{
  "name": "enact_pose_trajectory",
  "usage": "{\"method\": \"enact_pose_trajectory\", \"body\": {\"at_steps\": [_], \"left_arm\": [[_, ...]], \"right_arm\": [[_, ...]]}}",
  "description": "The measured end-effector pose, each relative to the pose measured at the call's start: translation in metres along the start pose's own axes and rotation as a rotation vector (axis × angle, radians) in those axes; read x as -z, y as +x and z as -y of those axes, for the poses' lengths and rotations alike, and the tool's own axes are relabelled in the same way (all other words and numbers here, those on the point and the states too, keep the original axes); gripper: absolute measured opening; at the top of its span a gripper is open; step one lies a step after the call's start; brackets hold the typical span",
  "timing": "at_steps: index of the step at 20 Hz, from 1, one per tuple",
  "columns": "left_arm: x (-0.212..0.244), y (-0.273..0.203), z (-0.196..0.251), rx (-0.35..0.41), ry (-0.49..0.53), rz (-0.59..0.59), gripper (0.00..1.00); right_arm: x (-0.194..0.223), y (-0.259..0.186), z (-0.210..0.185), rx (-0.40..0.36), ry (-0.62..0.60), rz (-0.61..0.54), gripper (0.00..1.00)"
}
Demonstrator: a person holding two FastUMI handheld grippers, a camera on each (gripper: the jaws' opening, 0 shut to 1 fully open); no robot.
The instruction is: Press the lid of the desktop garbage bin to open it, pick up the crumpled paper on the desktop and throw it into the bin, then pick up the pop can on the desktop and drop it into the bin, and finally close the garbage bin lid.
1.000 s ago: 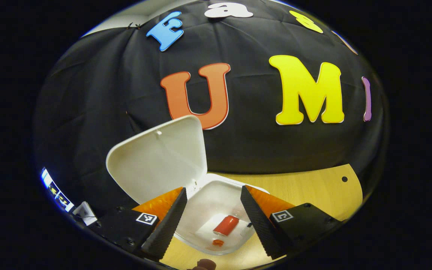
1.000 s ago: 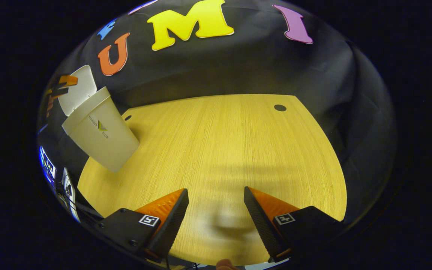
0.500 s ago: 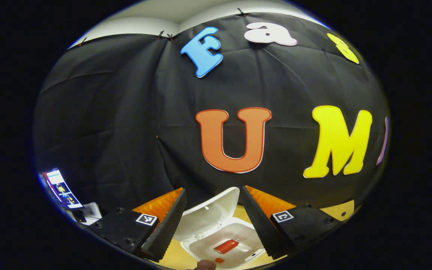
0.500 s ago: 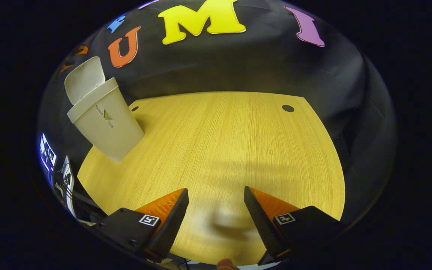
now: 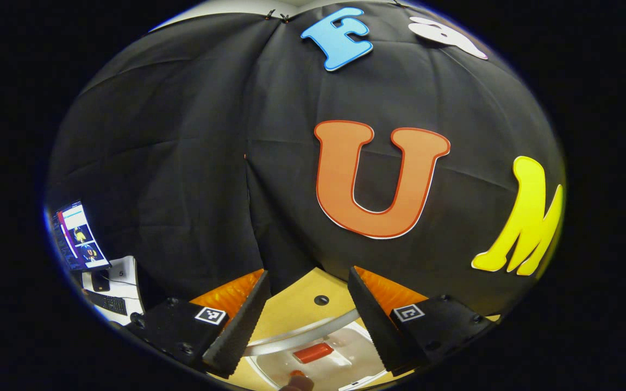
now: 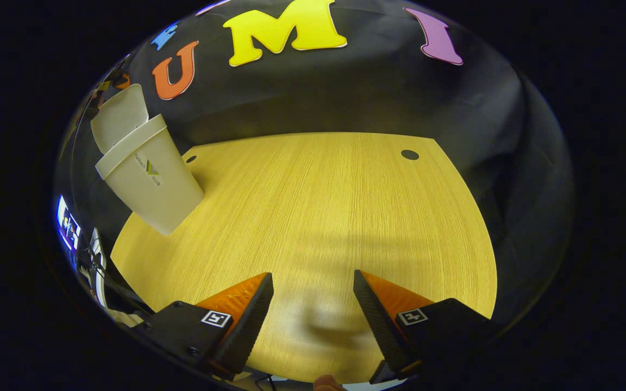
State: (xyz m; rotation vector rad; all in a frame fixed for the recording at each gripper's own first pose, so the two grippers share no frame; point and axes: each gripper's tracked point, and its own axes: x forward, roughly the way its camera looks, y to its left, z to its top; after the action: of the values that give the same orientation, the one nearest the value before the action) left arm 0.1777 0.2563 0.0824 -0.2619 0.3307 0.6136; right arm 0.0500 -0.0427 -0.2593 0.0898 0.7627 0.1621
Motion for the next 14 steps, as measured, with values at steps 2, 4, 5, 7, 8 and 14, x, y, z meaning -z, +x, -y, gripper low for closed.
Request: {"method": "enact_pose_trajectory", "body": {"at_steps": [2,4,5,7,8,14], "left_arm": [[0.016,-0.006,0.010,0.030,-0.068,-0.045,0.95],[0.025,-0.011,0.013,0.037,-0.092,-0.051,0.94],[0.033,-0.015,0.014,0.033,-0.087,-0.058,0.94],[0.054,-0.019,0.017,0.029,-0.072,-0.066,0.94],[0.066,-0.021,0.019,0.030,-0.068,-0.087,0.93],[0.134,-0.031,0.040,0.047,-0.089,-0.180,0.97]], "right_arm": [[0.003,0.001,0.001,0.002,0.002,-0.011,0.95],[0.005,0.002,0.002,0.003,-0.008,-0.019,0.95],[0.007,0.002,0.002,0.000,-0.014,-0.024,0.95],[0.010,0.003,0.001,-0.007,-0.034,-0.031,0.95],[0.010,0.004,-0.001,-0.013,-0.044,-0.033,0.95],[0.016,0.004,-0.009,-0.051,-0.086,-0.037,0.95]]}}
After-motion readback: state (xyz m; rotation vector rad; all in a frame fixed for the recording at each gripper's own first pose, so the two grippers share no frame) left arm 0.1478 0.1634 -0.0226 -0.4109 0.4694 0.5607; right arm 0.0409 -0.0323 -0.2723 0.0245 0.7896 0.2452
